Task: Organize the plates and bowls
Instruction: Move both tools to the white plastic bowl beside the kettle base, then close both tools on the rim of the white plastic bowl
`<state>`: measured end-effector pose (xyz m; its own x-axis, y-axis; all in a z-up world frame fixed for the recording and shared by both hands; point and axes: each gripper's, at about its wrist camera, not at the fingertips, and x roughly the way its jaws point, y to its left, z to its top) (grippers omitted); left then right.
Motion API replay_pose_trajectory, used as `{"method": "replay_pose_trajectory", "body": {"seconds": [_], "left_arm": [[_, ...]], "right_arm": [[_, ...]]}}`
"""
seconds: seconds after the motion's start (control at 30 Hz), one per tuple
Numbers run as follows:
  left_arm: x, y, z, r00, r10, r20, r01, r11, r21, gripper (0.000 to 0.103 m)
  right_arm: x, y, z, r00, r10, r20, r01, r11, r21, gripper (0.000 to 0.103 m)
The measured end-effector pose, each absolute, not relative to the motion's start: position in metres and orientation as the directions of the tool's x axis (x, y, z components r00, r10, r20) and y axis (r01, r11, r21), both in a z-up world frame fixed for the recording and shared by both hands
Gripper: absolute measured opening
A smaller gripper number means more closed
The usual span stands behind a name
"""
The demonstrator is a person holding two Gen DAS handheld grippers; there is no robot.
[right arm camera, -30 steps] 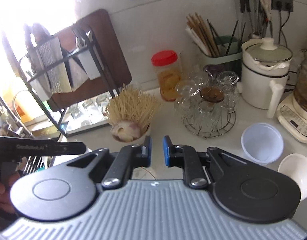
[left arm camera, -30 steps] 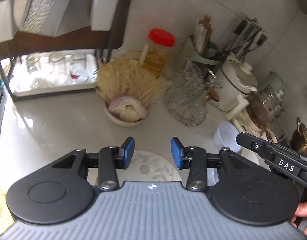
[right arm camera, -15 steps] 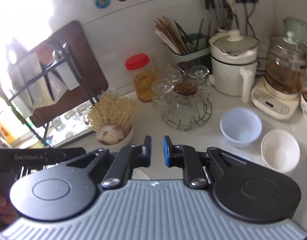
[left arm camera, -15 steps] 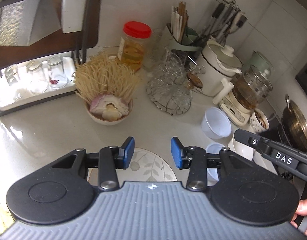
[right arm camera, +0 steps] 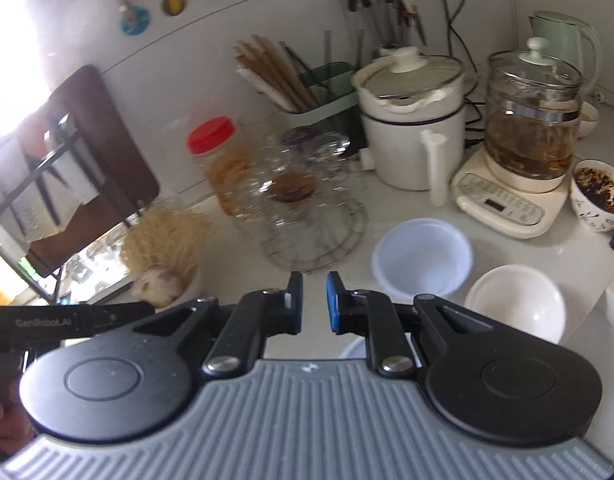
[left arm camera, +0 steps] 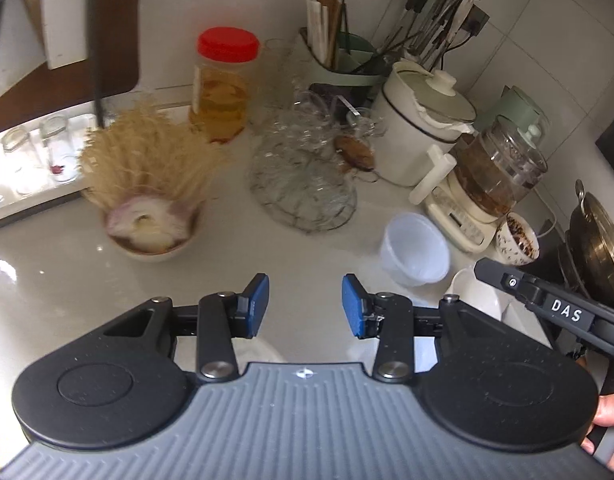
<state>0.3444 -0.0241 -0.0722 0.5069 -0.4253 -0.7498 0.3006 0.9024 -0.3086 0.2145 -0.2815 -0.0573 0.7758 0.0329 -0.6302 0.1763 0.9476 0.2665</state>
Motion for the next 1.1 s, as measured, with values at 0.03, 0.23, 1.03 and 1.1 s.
{"method": "replay_pose_trajectory", "body": {"seconds": [0.03,0.23,1.03,1.1], "left_arm": [[0.345,-0.033,-0.071,0.51,-0.423,-0.749,0.304,0.903,-0.303,0.046],[0.357,-0.081,-0.072,0.502,-0.406,-0.764,0.31,0.909,-0.279,0.046],[0.419,-0.209,-0.138,0.394,-0.43,-0.812,0.292,0.896,-0.333,0.056],[0.427,-0.211,-0.147,0.384,-0.436,-0.814,0.282,0.895,-0.346,0.056]], "right_arm": [[0.216,-0.289,-0.058,0.772,0.032,-0.634,0.178,0.948,0.265,0.016],[0.224,-0.334,-0.068,0.759,0.04,-0.65,0.199,0.936,0.289,0.016],[0.27,-0.47,-0.128,0.718,0.119,-0.686,0.295,0.84,0.455,0.056],[0.279,-0.468,-0.137,0.709,0.147,-0.69,0.277,0.842,0.463,0.055]]}}
